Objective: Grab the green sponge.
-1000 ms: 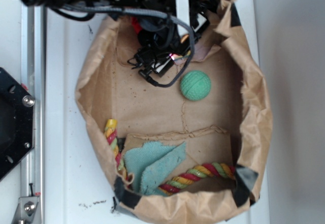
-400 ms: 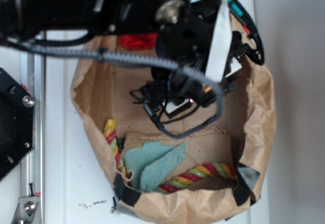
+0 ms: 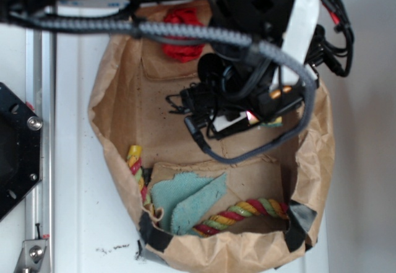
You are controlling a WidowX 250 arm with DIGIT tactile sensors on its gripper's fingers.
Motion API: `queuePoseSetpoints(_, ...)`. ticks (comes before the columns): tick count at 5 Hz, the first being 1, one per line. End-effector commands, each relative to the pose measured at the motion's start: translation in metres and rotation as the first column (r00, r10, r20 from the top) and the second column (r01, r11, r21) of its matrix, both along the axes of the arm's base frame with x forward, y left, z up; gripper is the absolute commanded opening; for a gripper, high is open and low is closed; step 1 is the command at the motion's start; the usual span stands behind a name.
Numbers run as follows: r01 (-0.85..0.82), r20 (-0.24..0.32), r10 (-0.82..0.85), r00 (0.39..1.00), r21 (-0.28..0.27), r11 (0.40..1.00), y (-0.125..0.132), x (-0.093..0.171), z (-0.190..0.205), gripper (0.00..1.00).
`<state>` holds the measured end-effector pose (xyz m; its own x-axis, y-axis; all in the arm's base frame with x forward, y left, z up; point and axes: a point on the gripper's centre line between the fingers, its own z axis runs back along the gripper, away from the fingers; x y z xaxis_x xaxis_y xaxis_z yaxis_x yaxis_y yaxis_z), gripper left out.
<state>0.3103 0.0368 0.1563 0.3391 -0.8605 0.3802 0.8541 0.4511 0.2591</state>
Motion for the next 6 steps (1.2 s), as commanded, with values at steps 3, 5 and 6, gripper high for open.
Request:
queuePoseSetpoints(3, -0.65, -0.093, 0.657, 0.748, 0.097, 0.754, -0.023, -0.024, 0.041, 0.0)
queuePoseSetpoints(5, -0.786, -0.246, 0.77, 0.589, 0.047, 0.616, -0.041, -0.015, 0.042, 0.0)
queuePoseSetpoints(6, -0.794, -0.366, 0.734, 0.572, -0.022, 0.608, -0.038, -0.018, 0.049, 0.0)
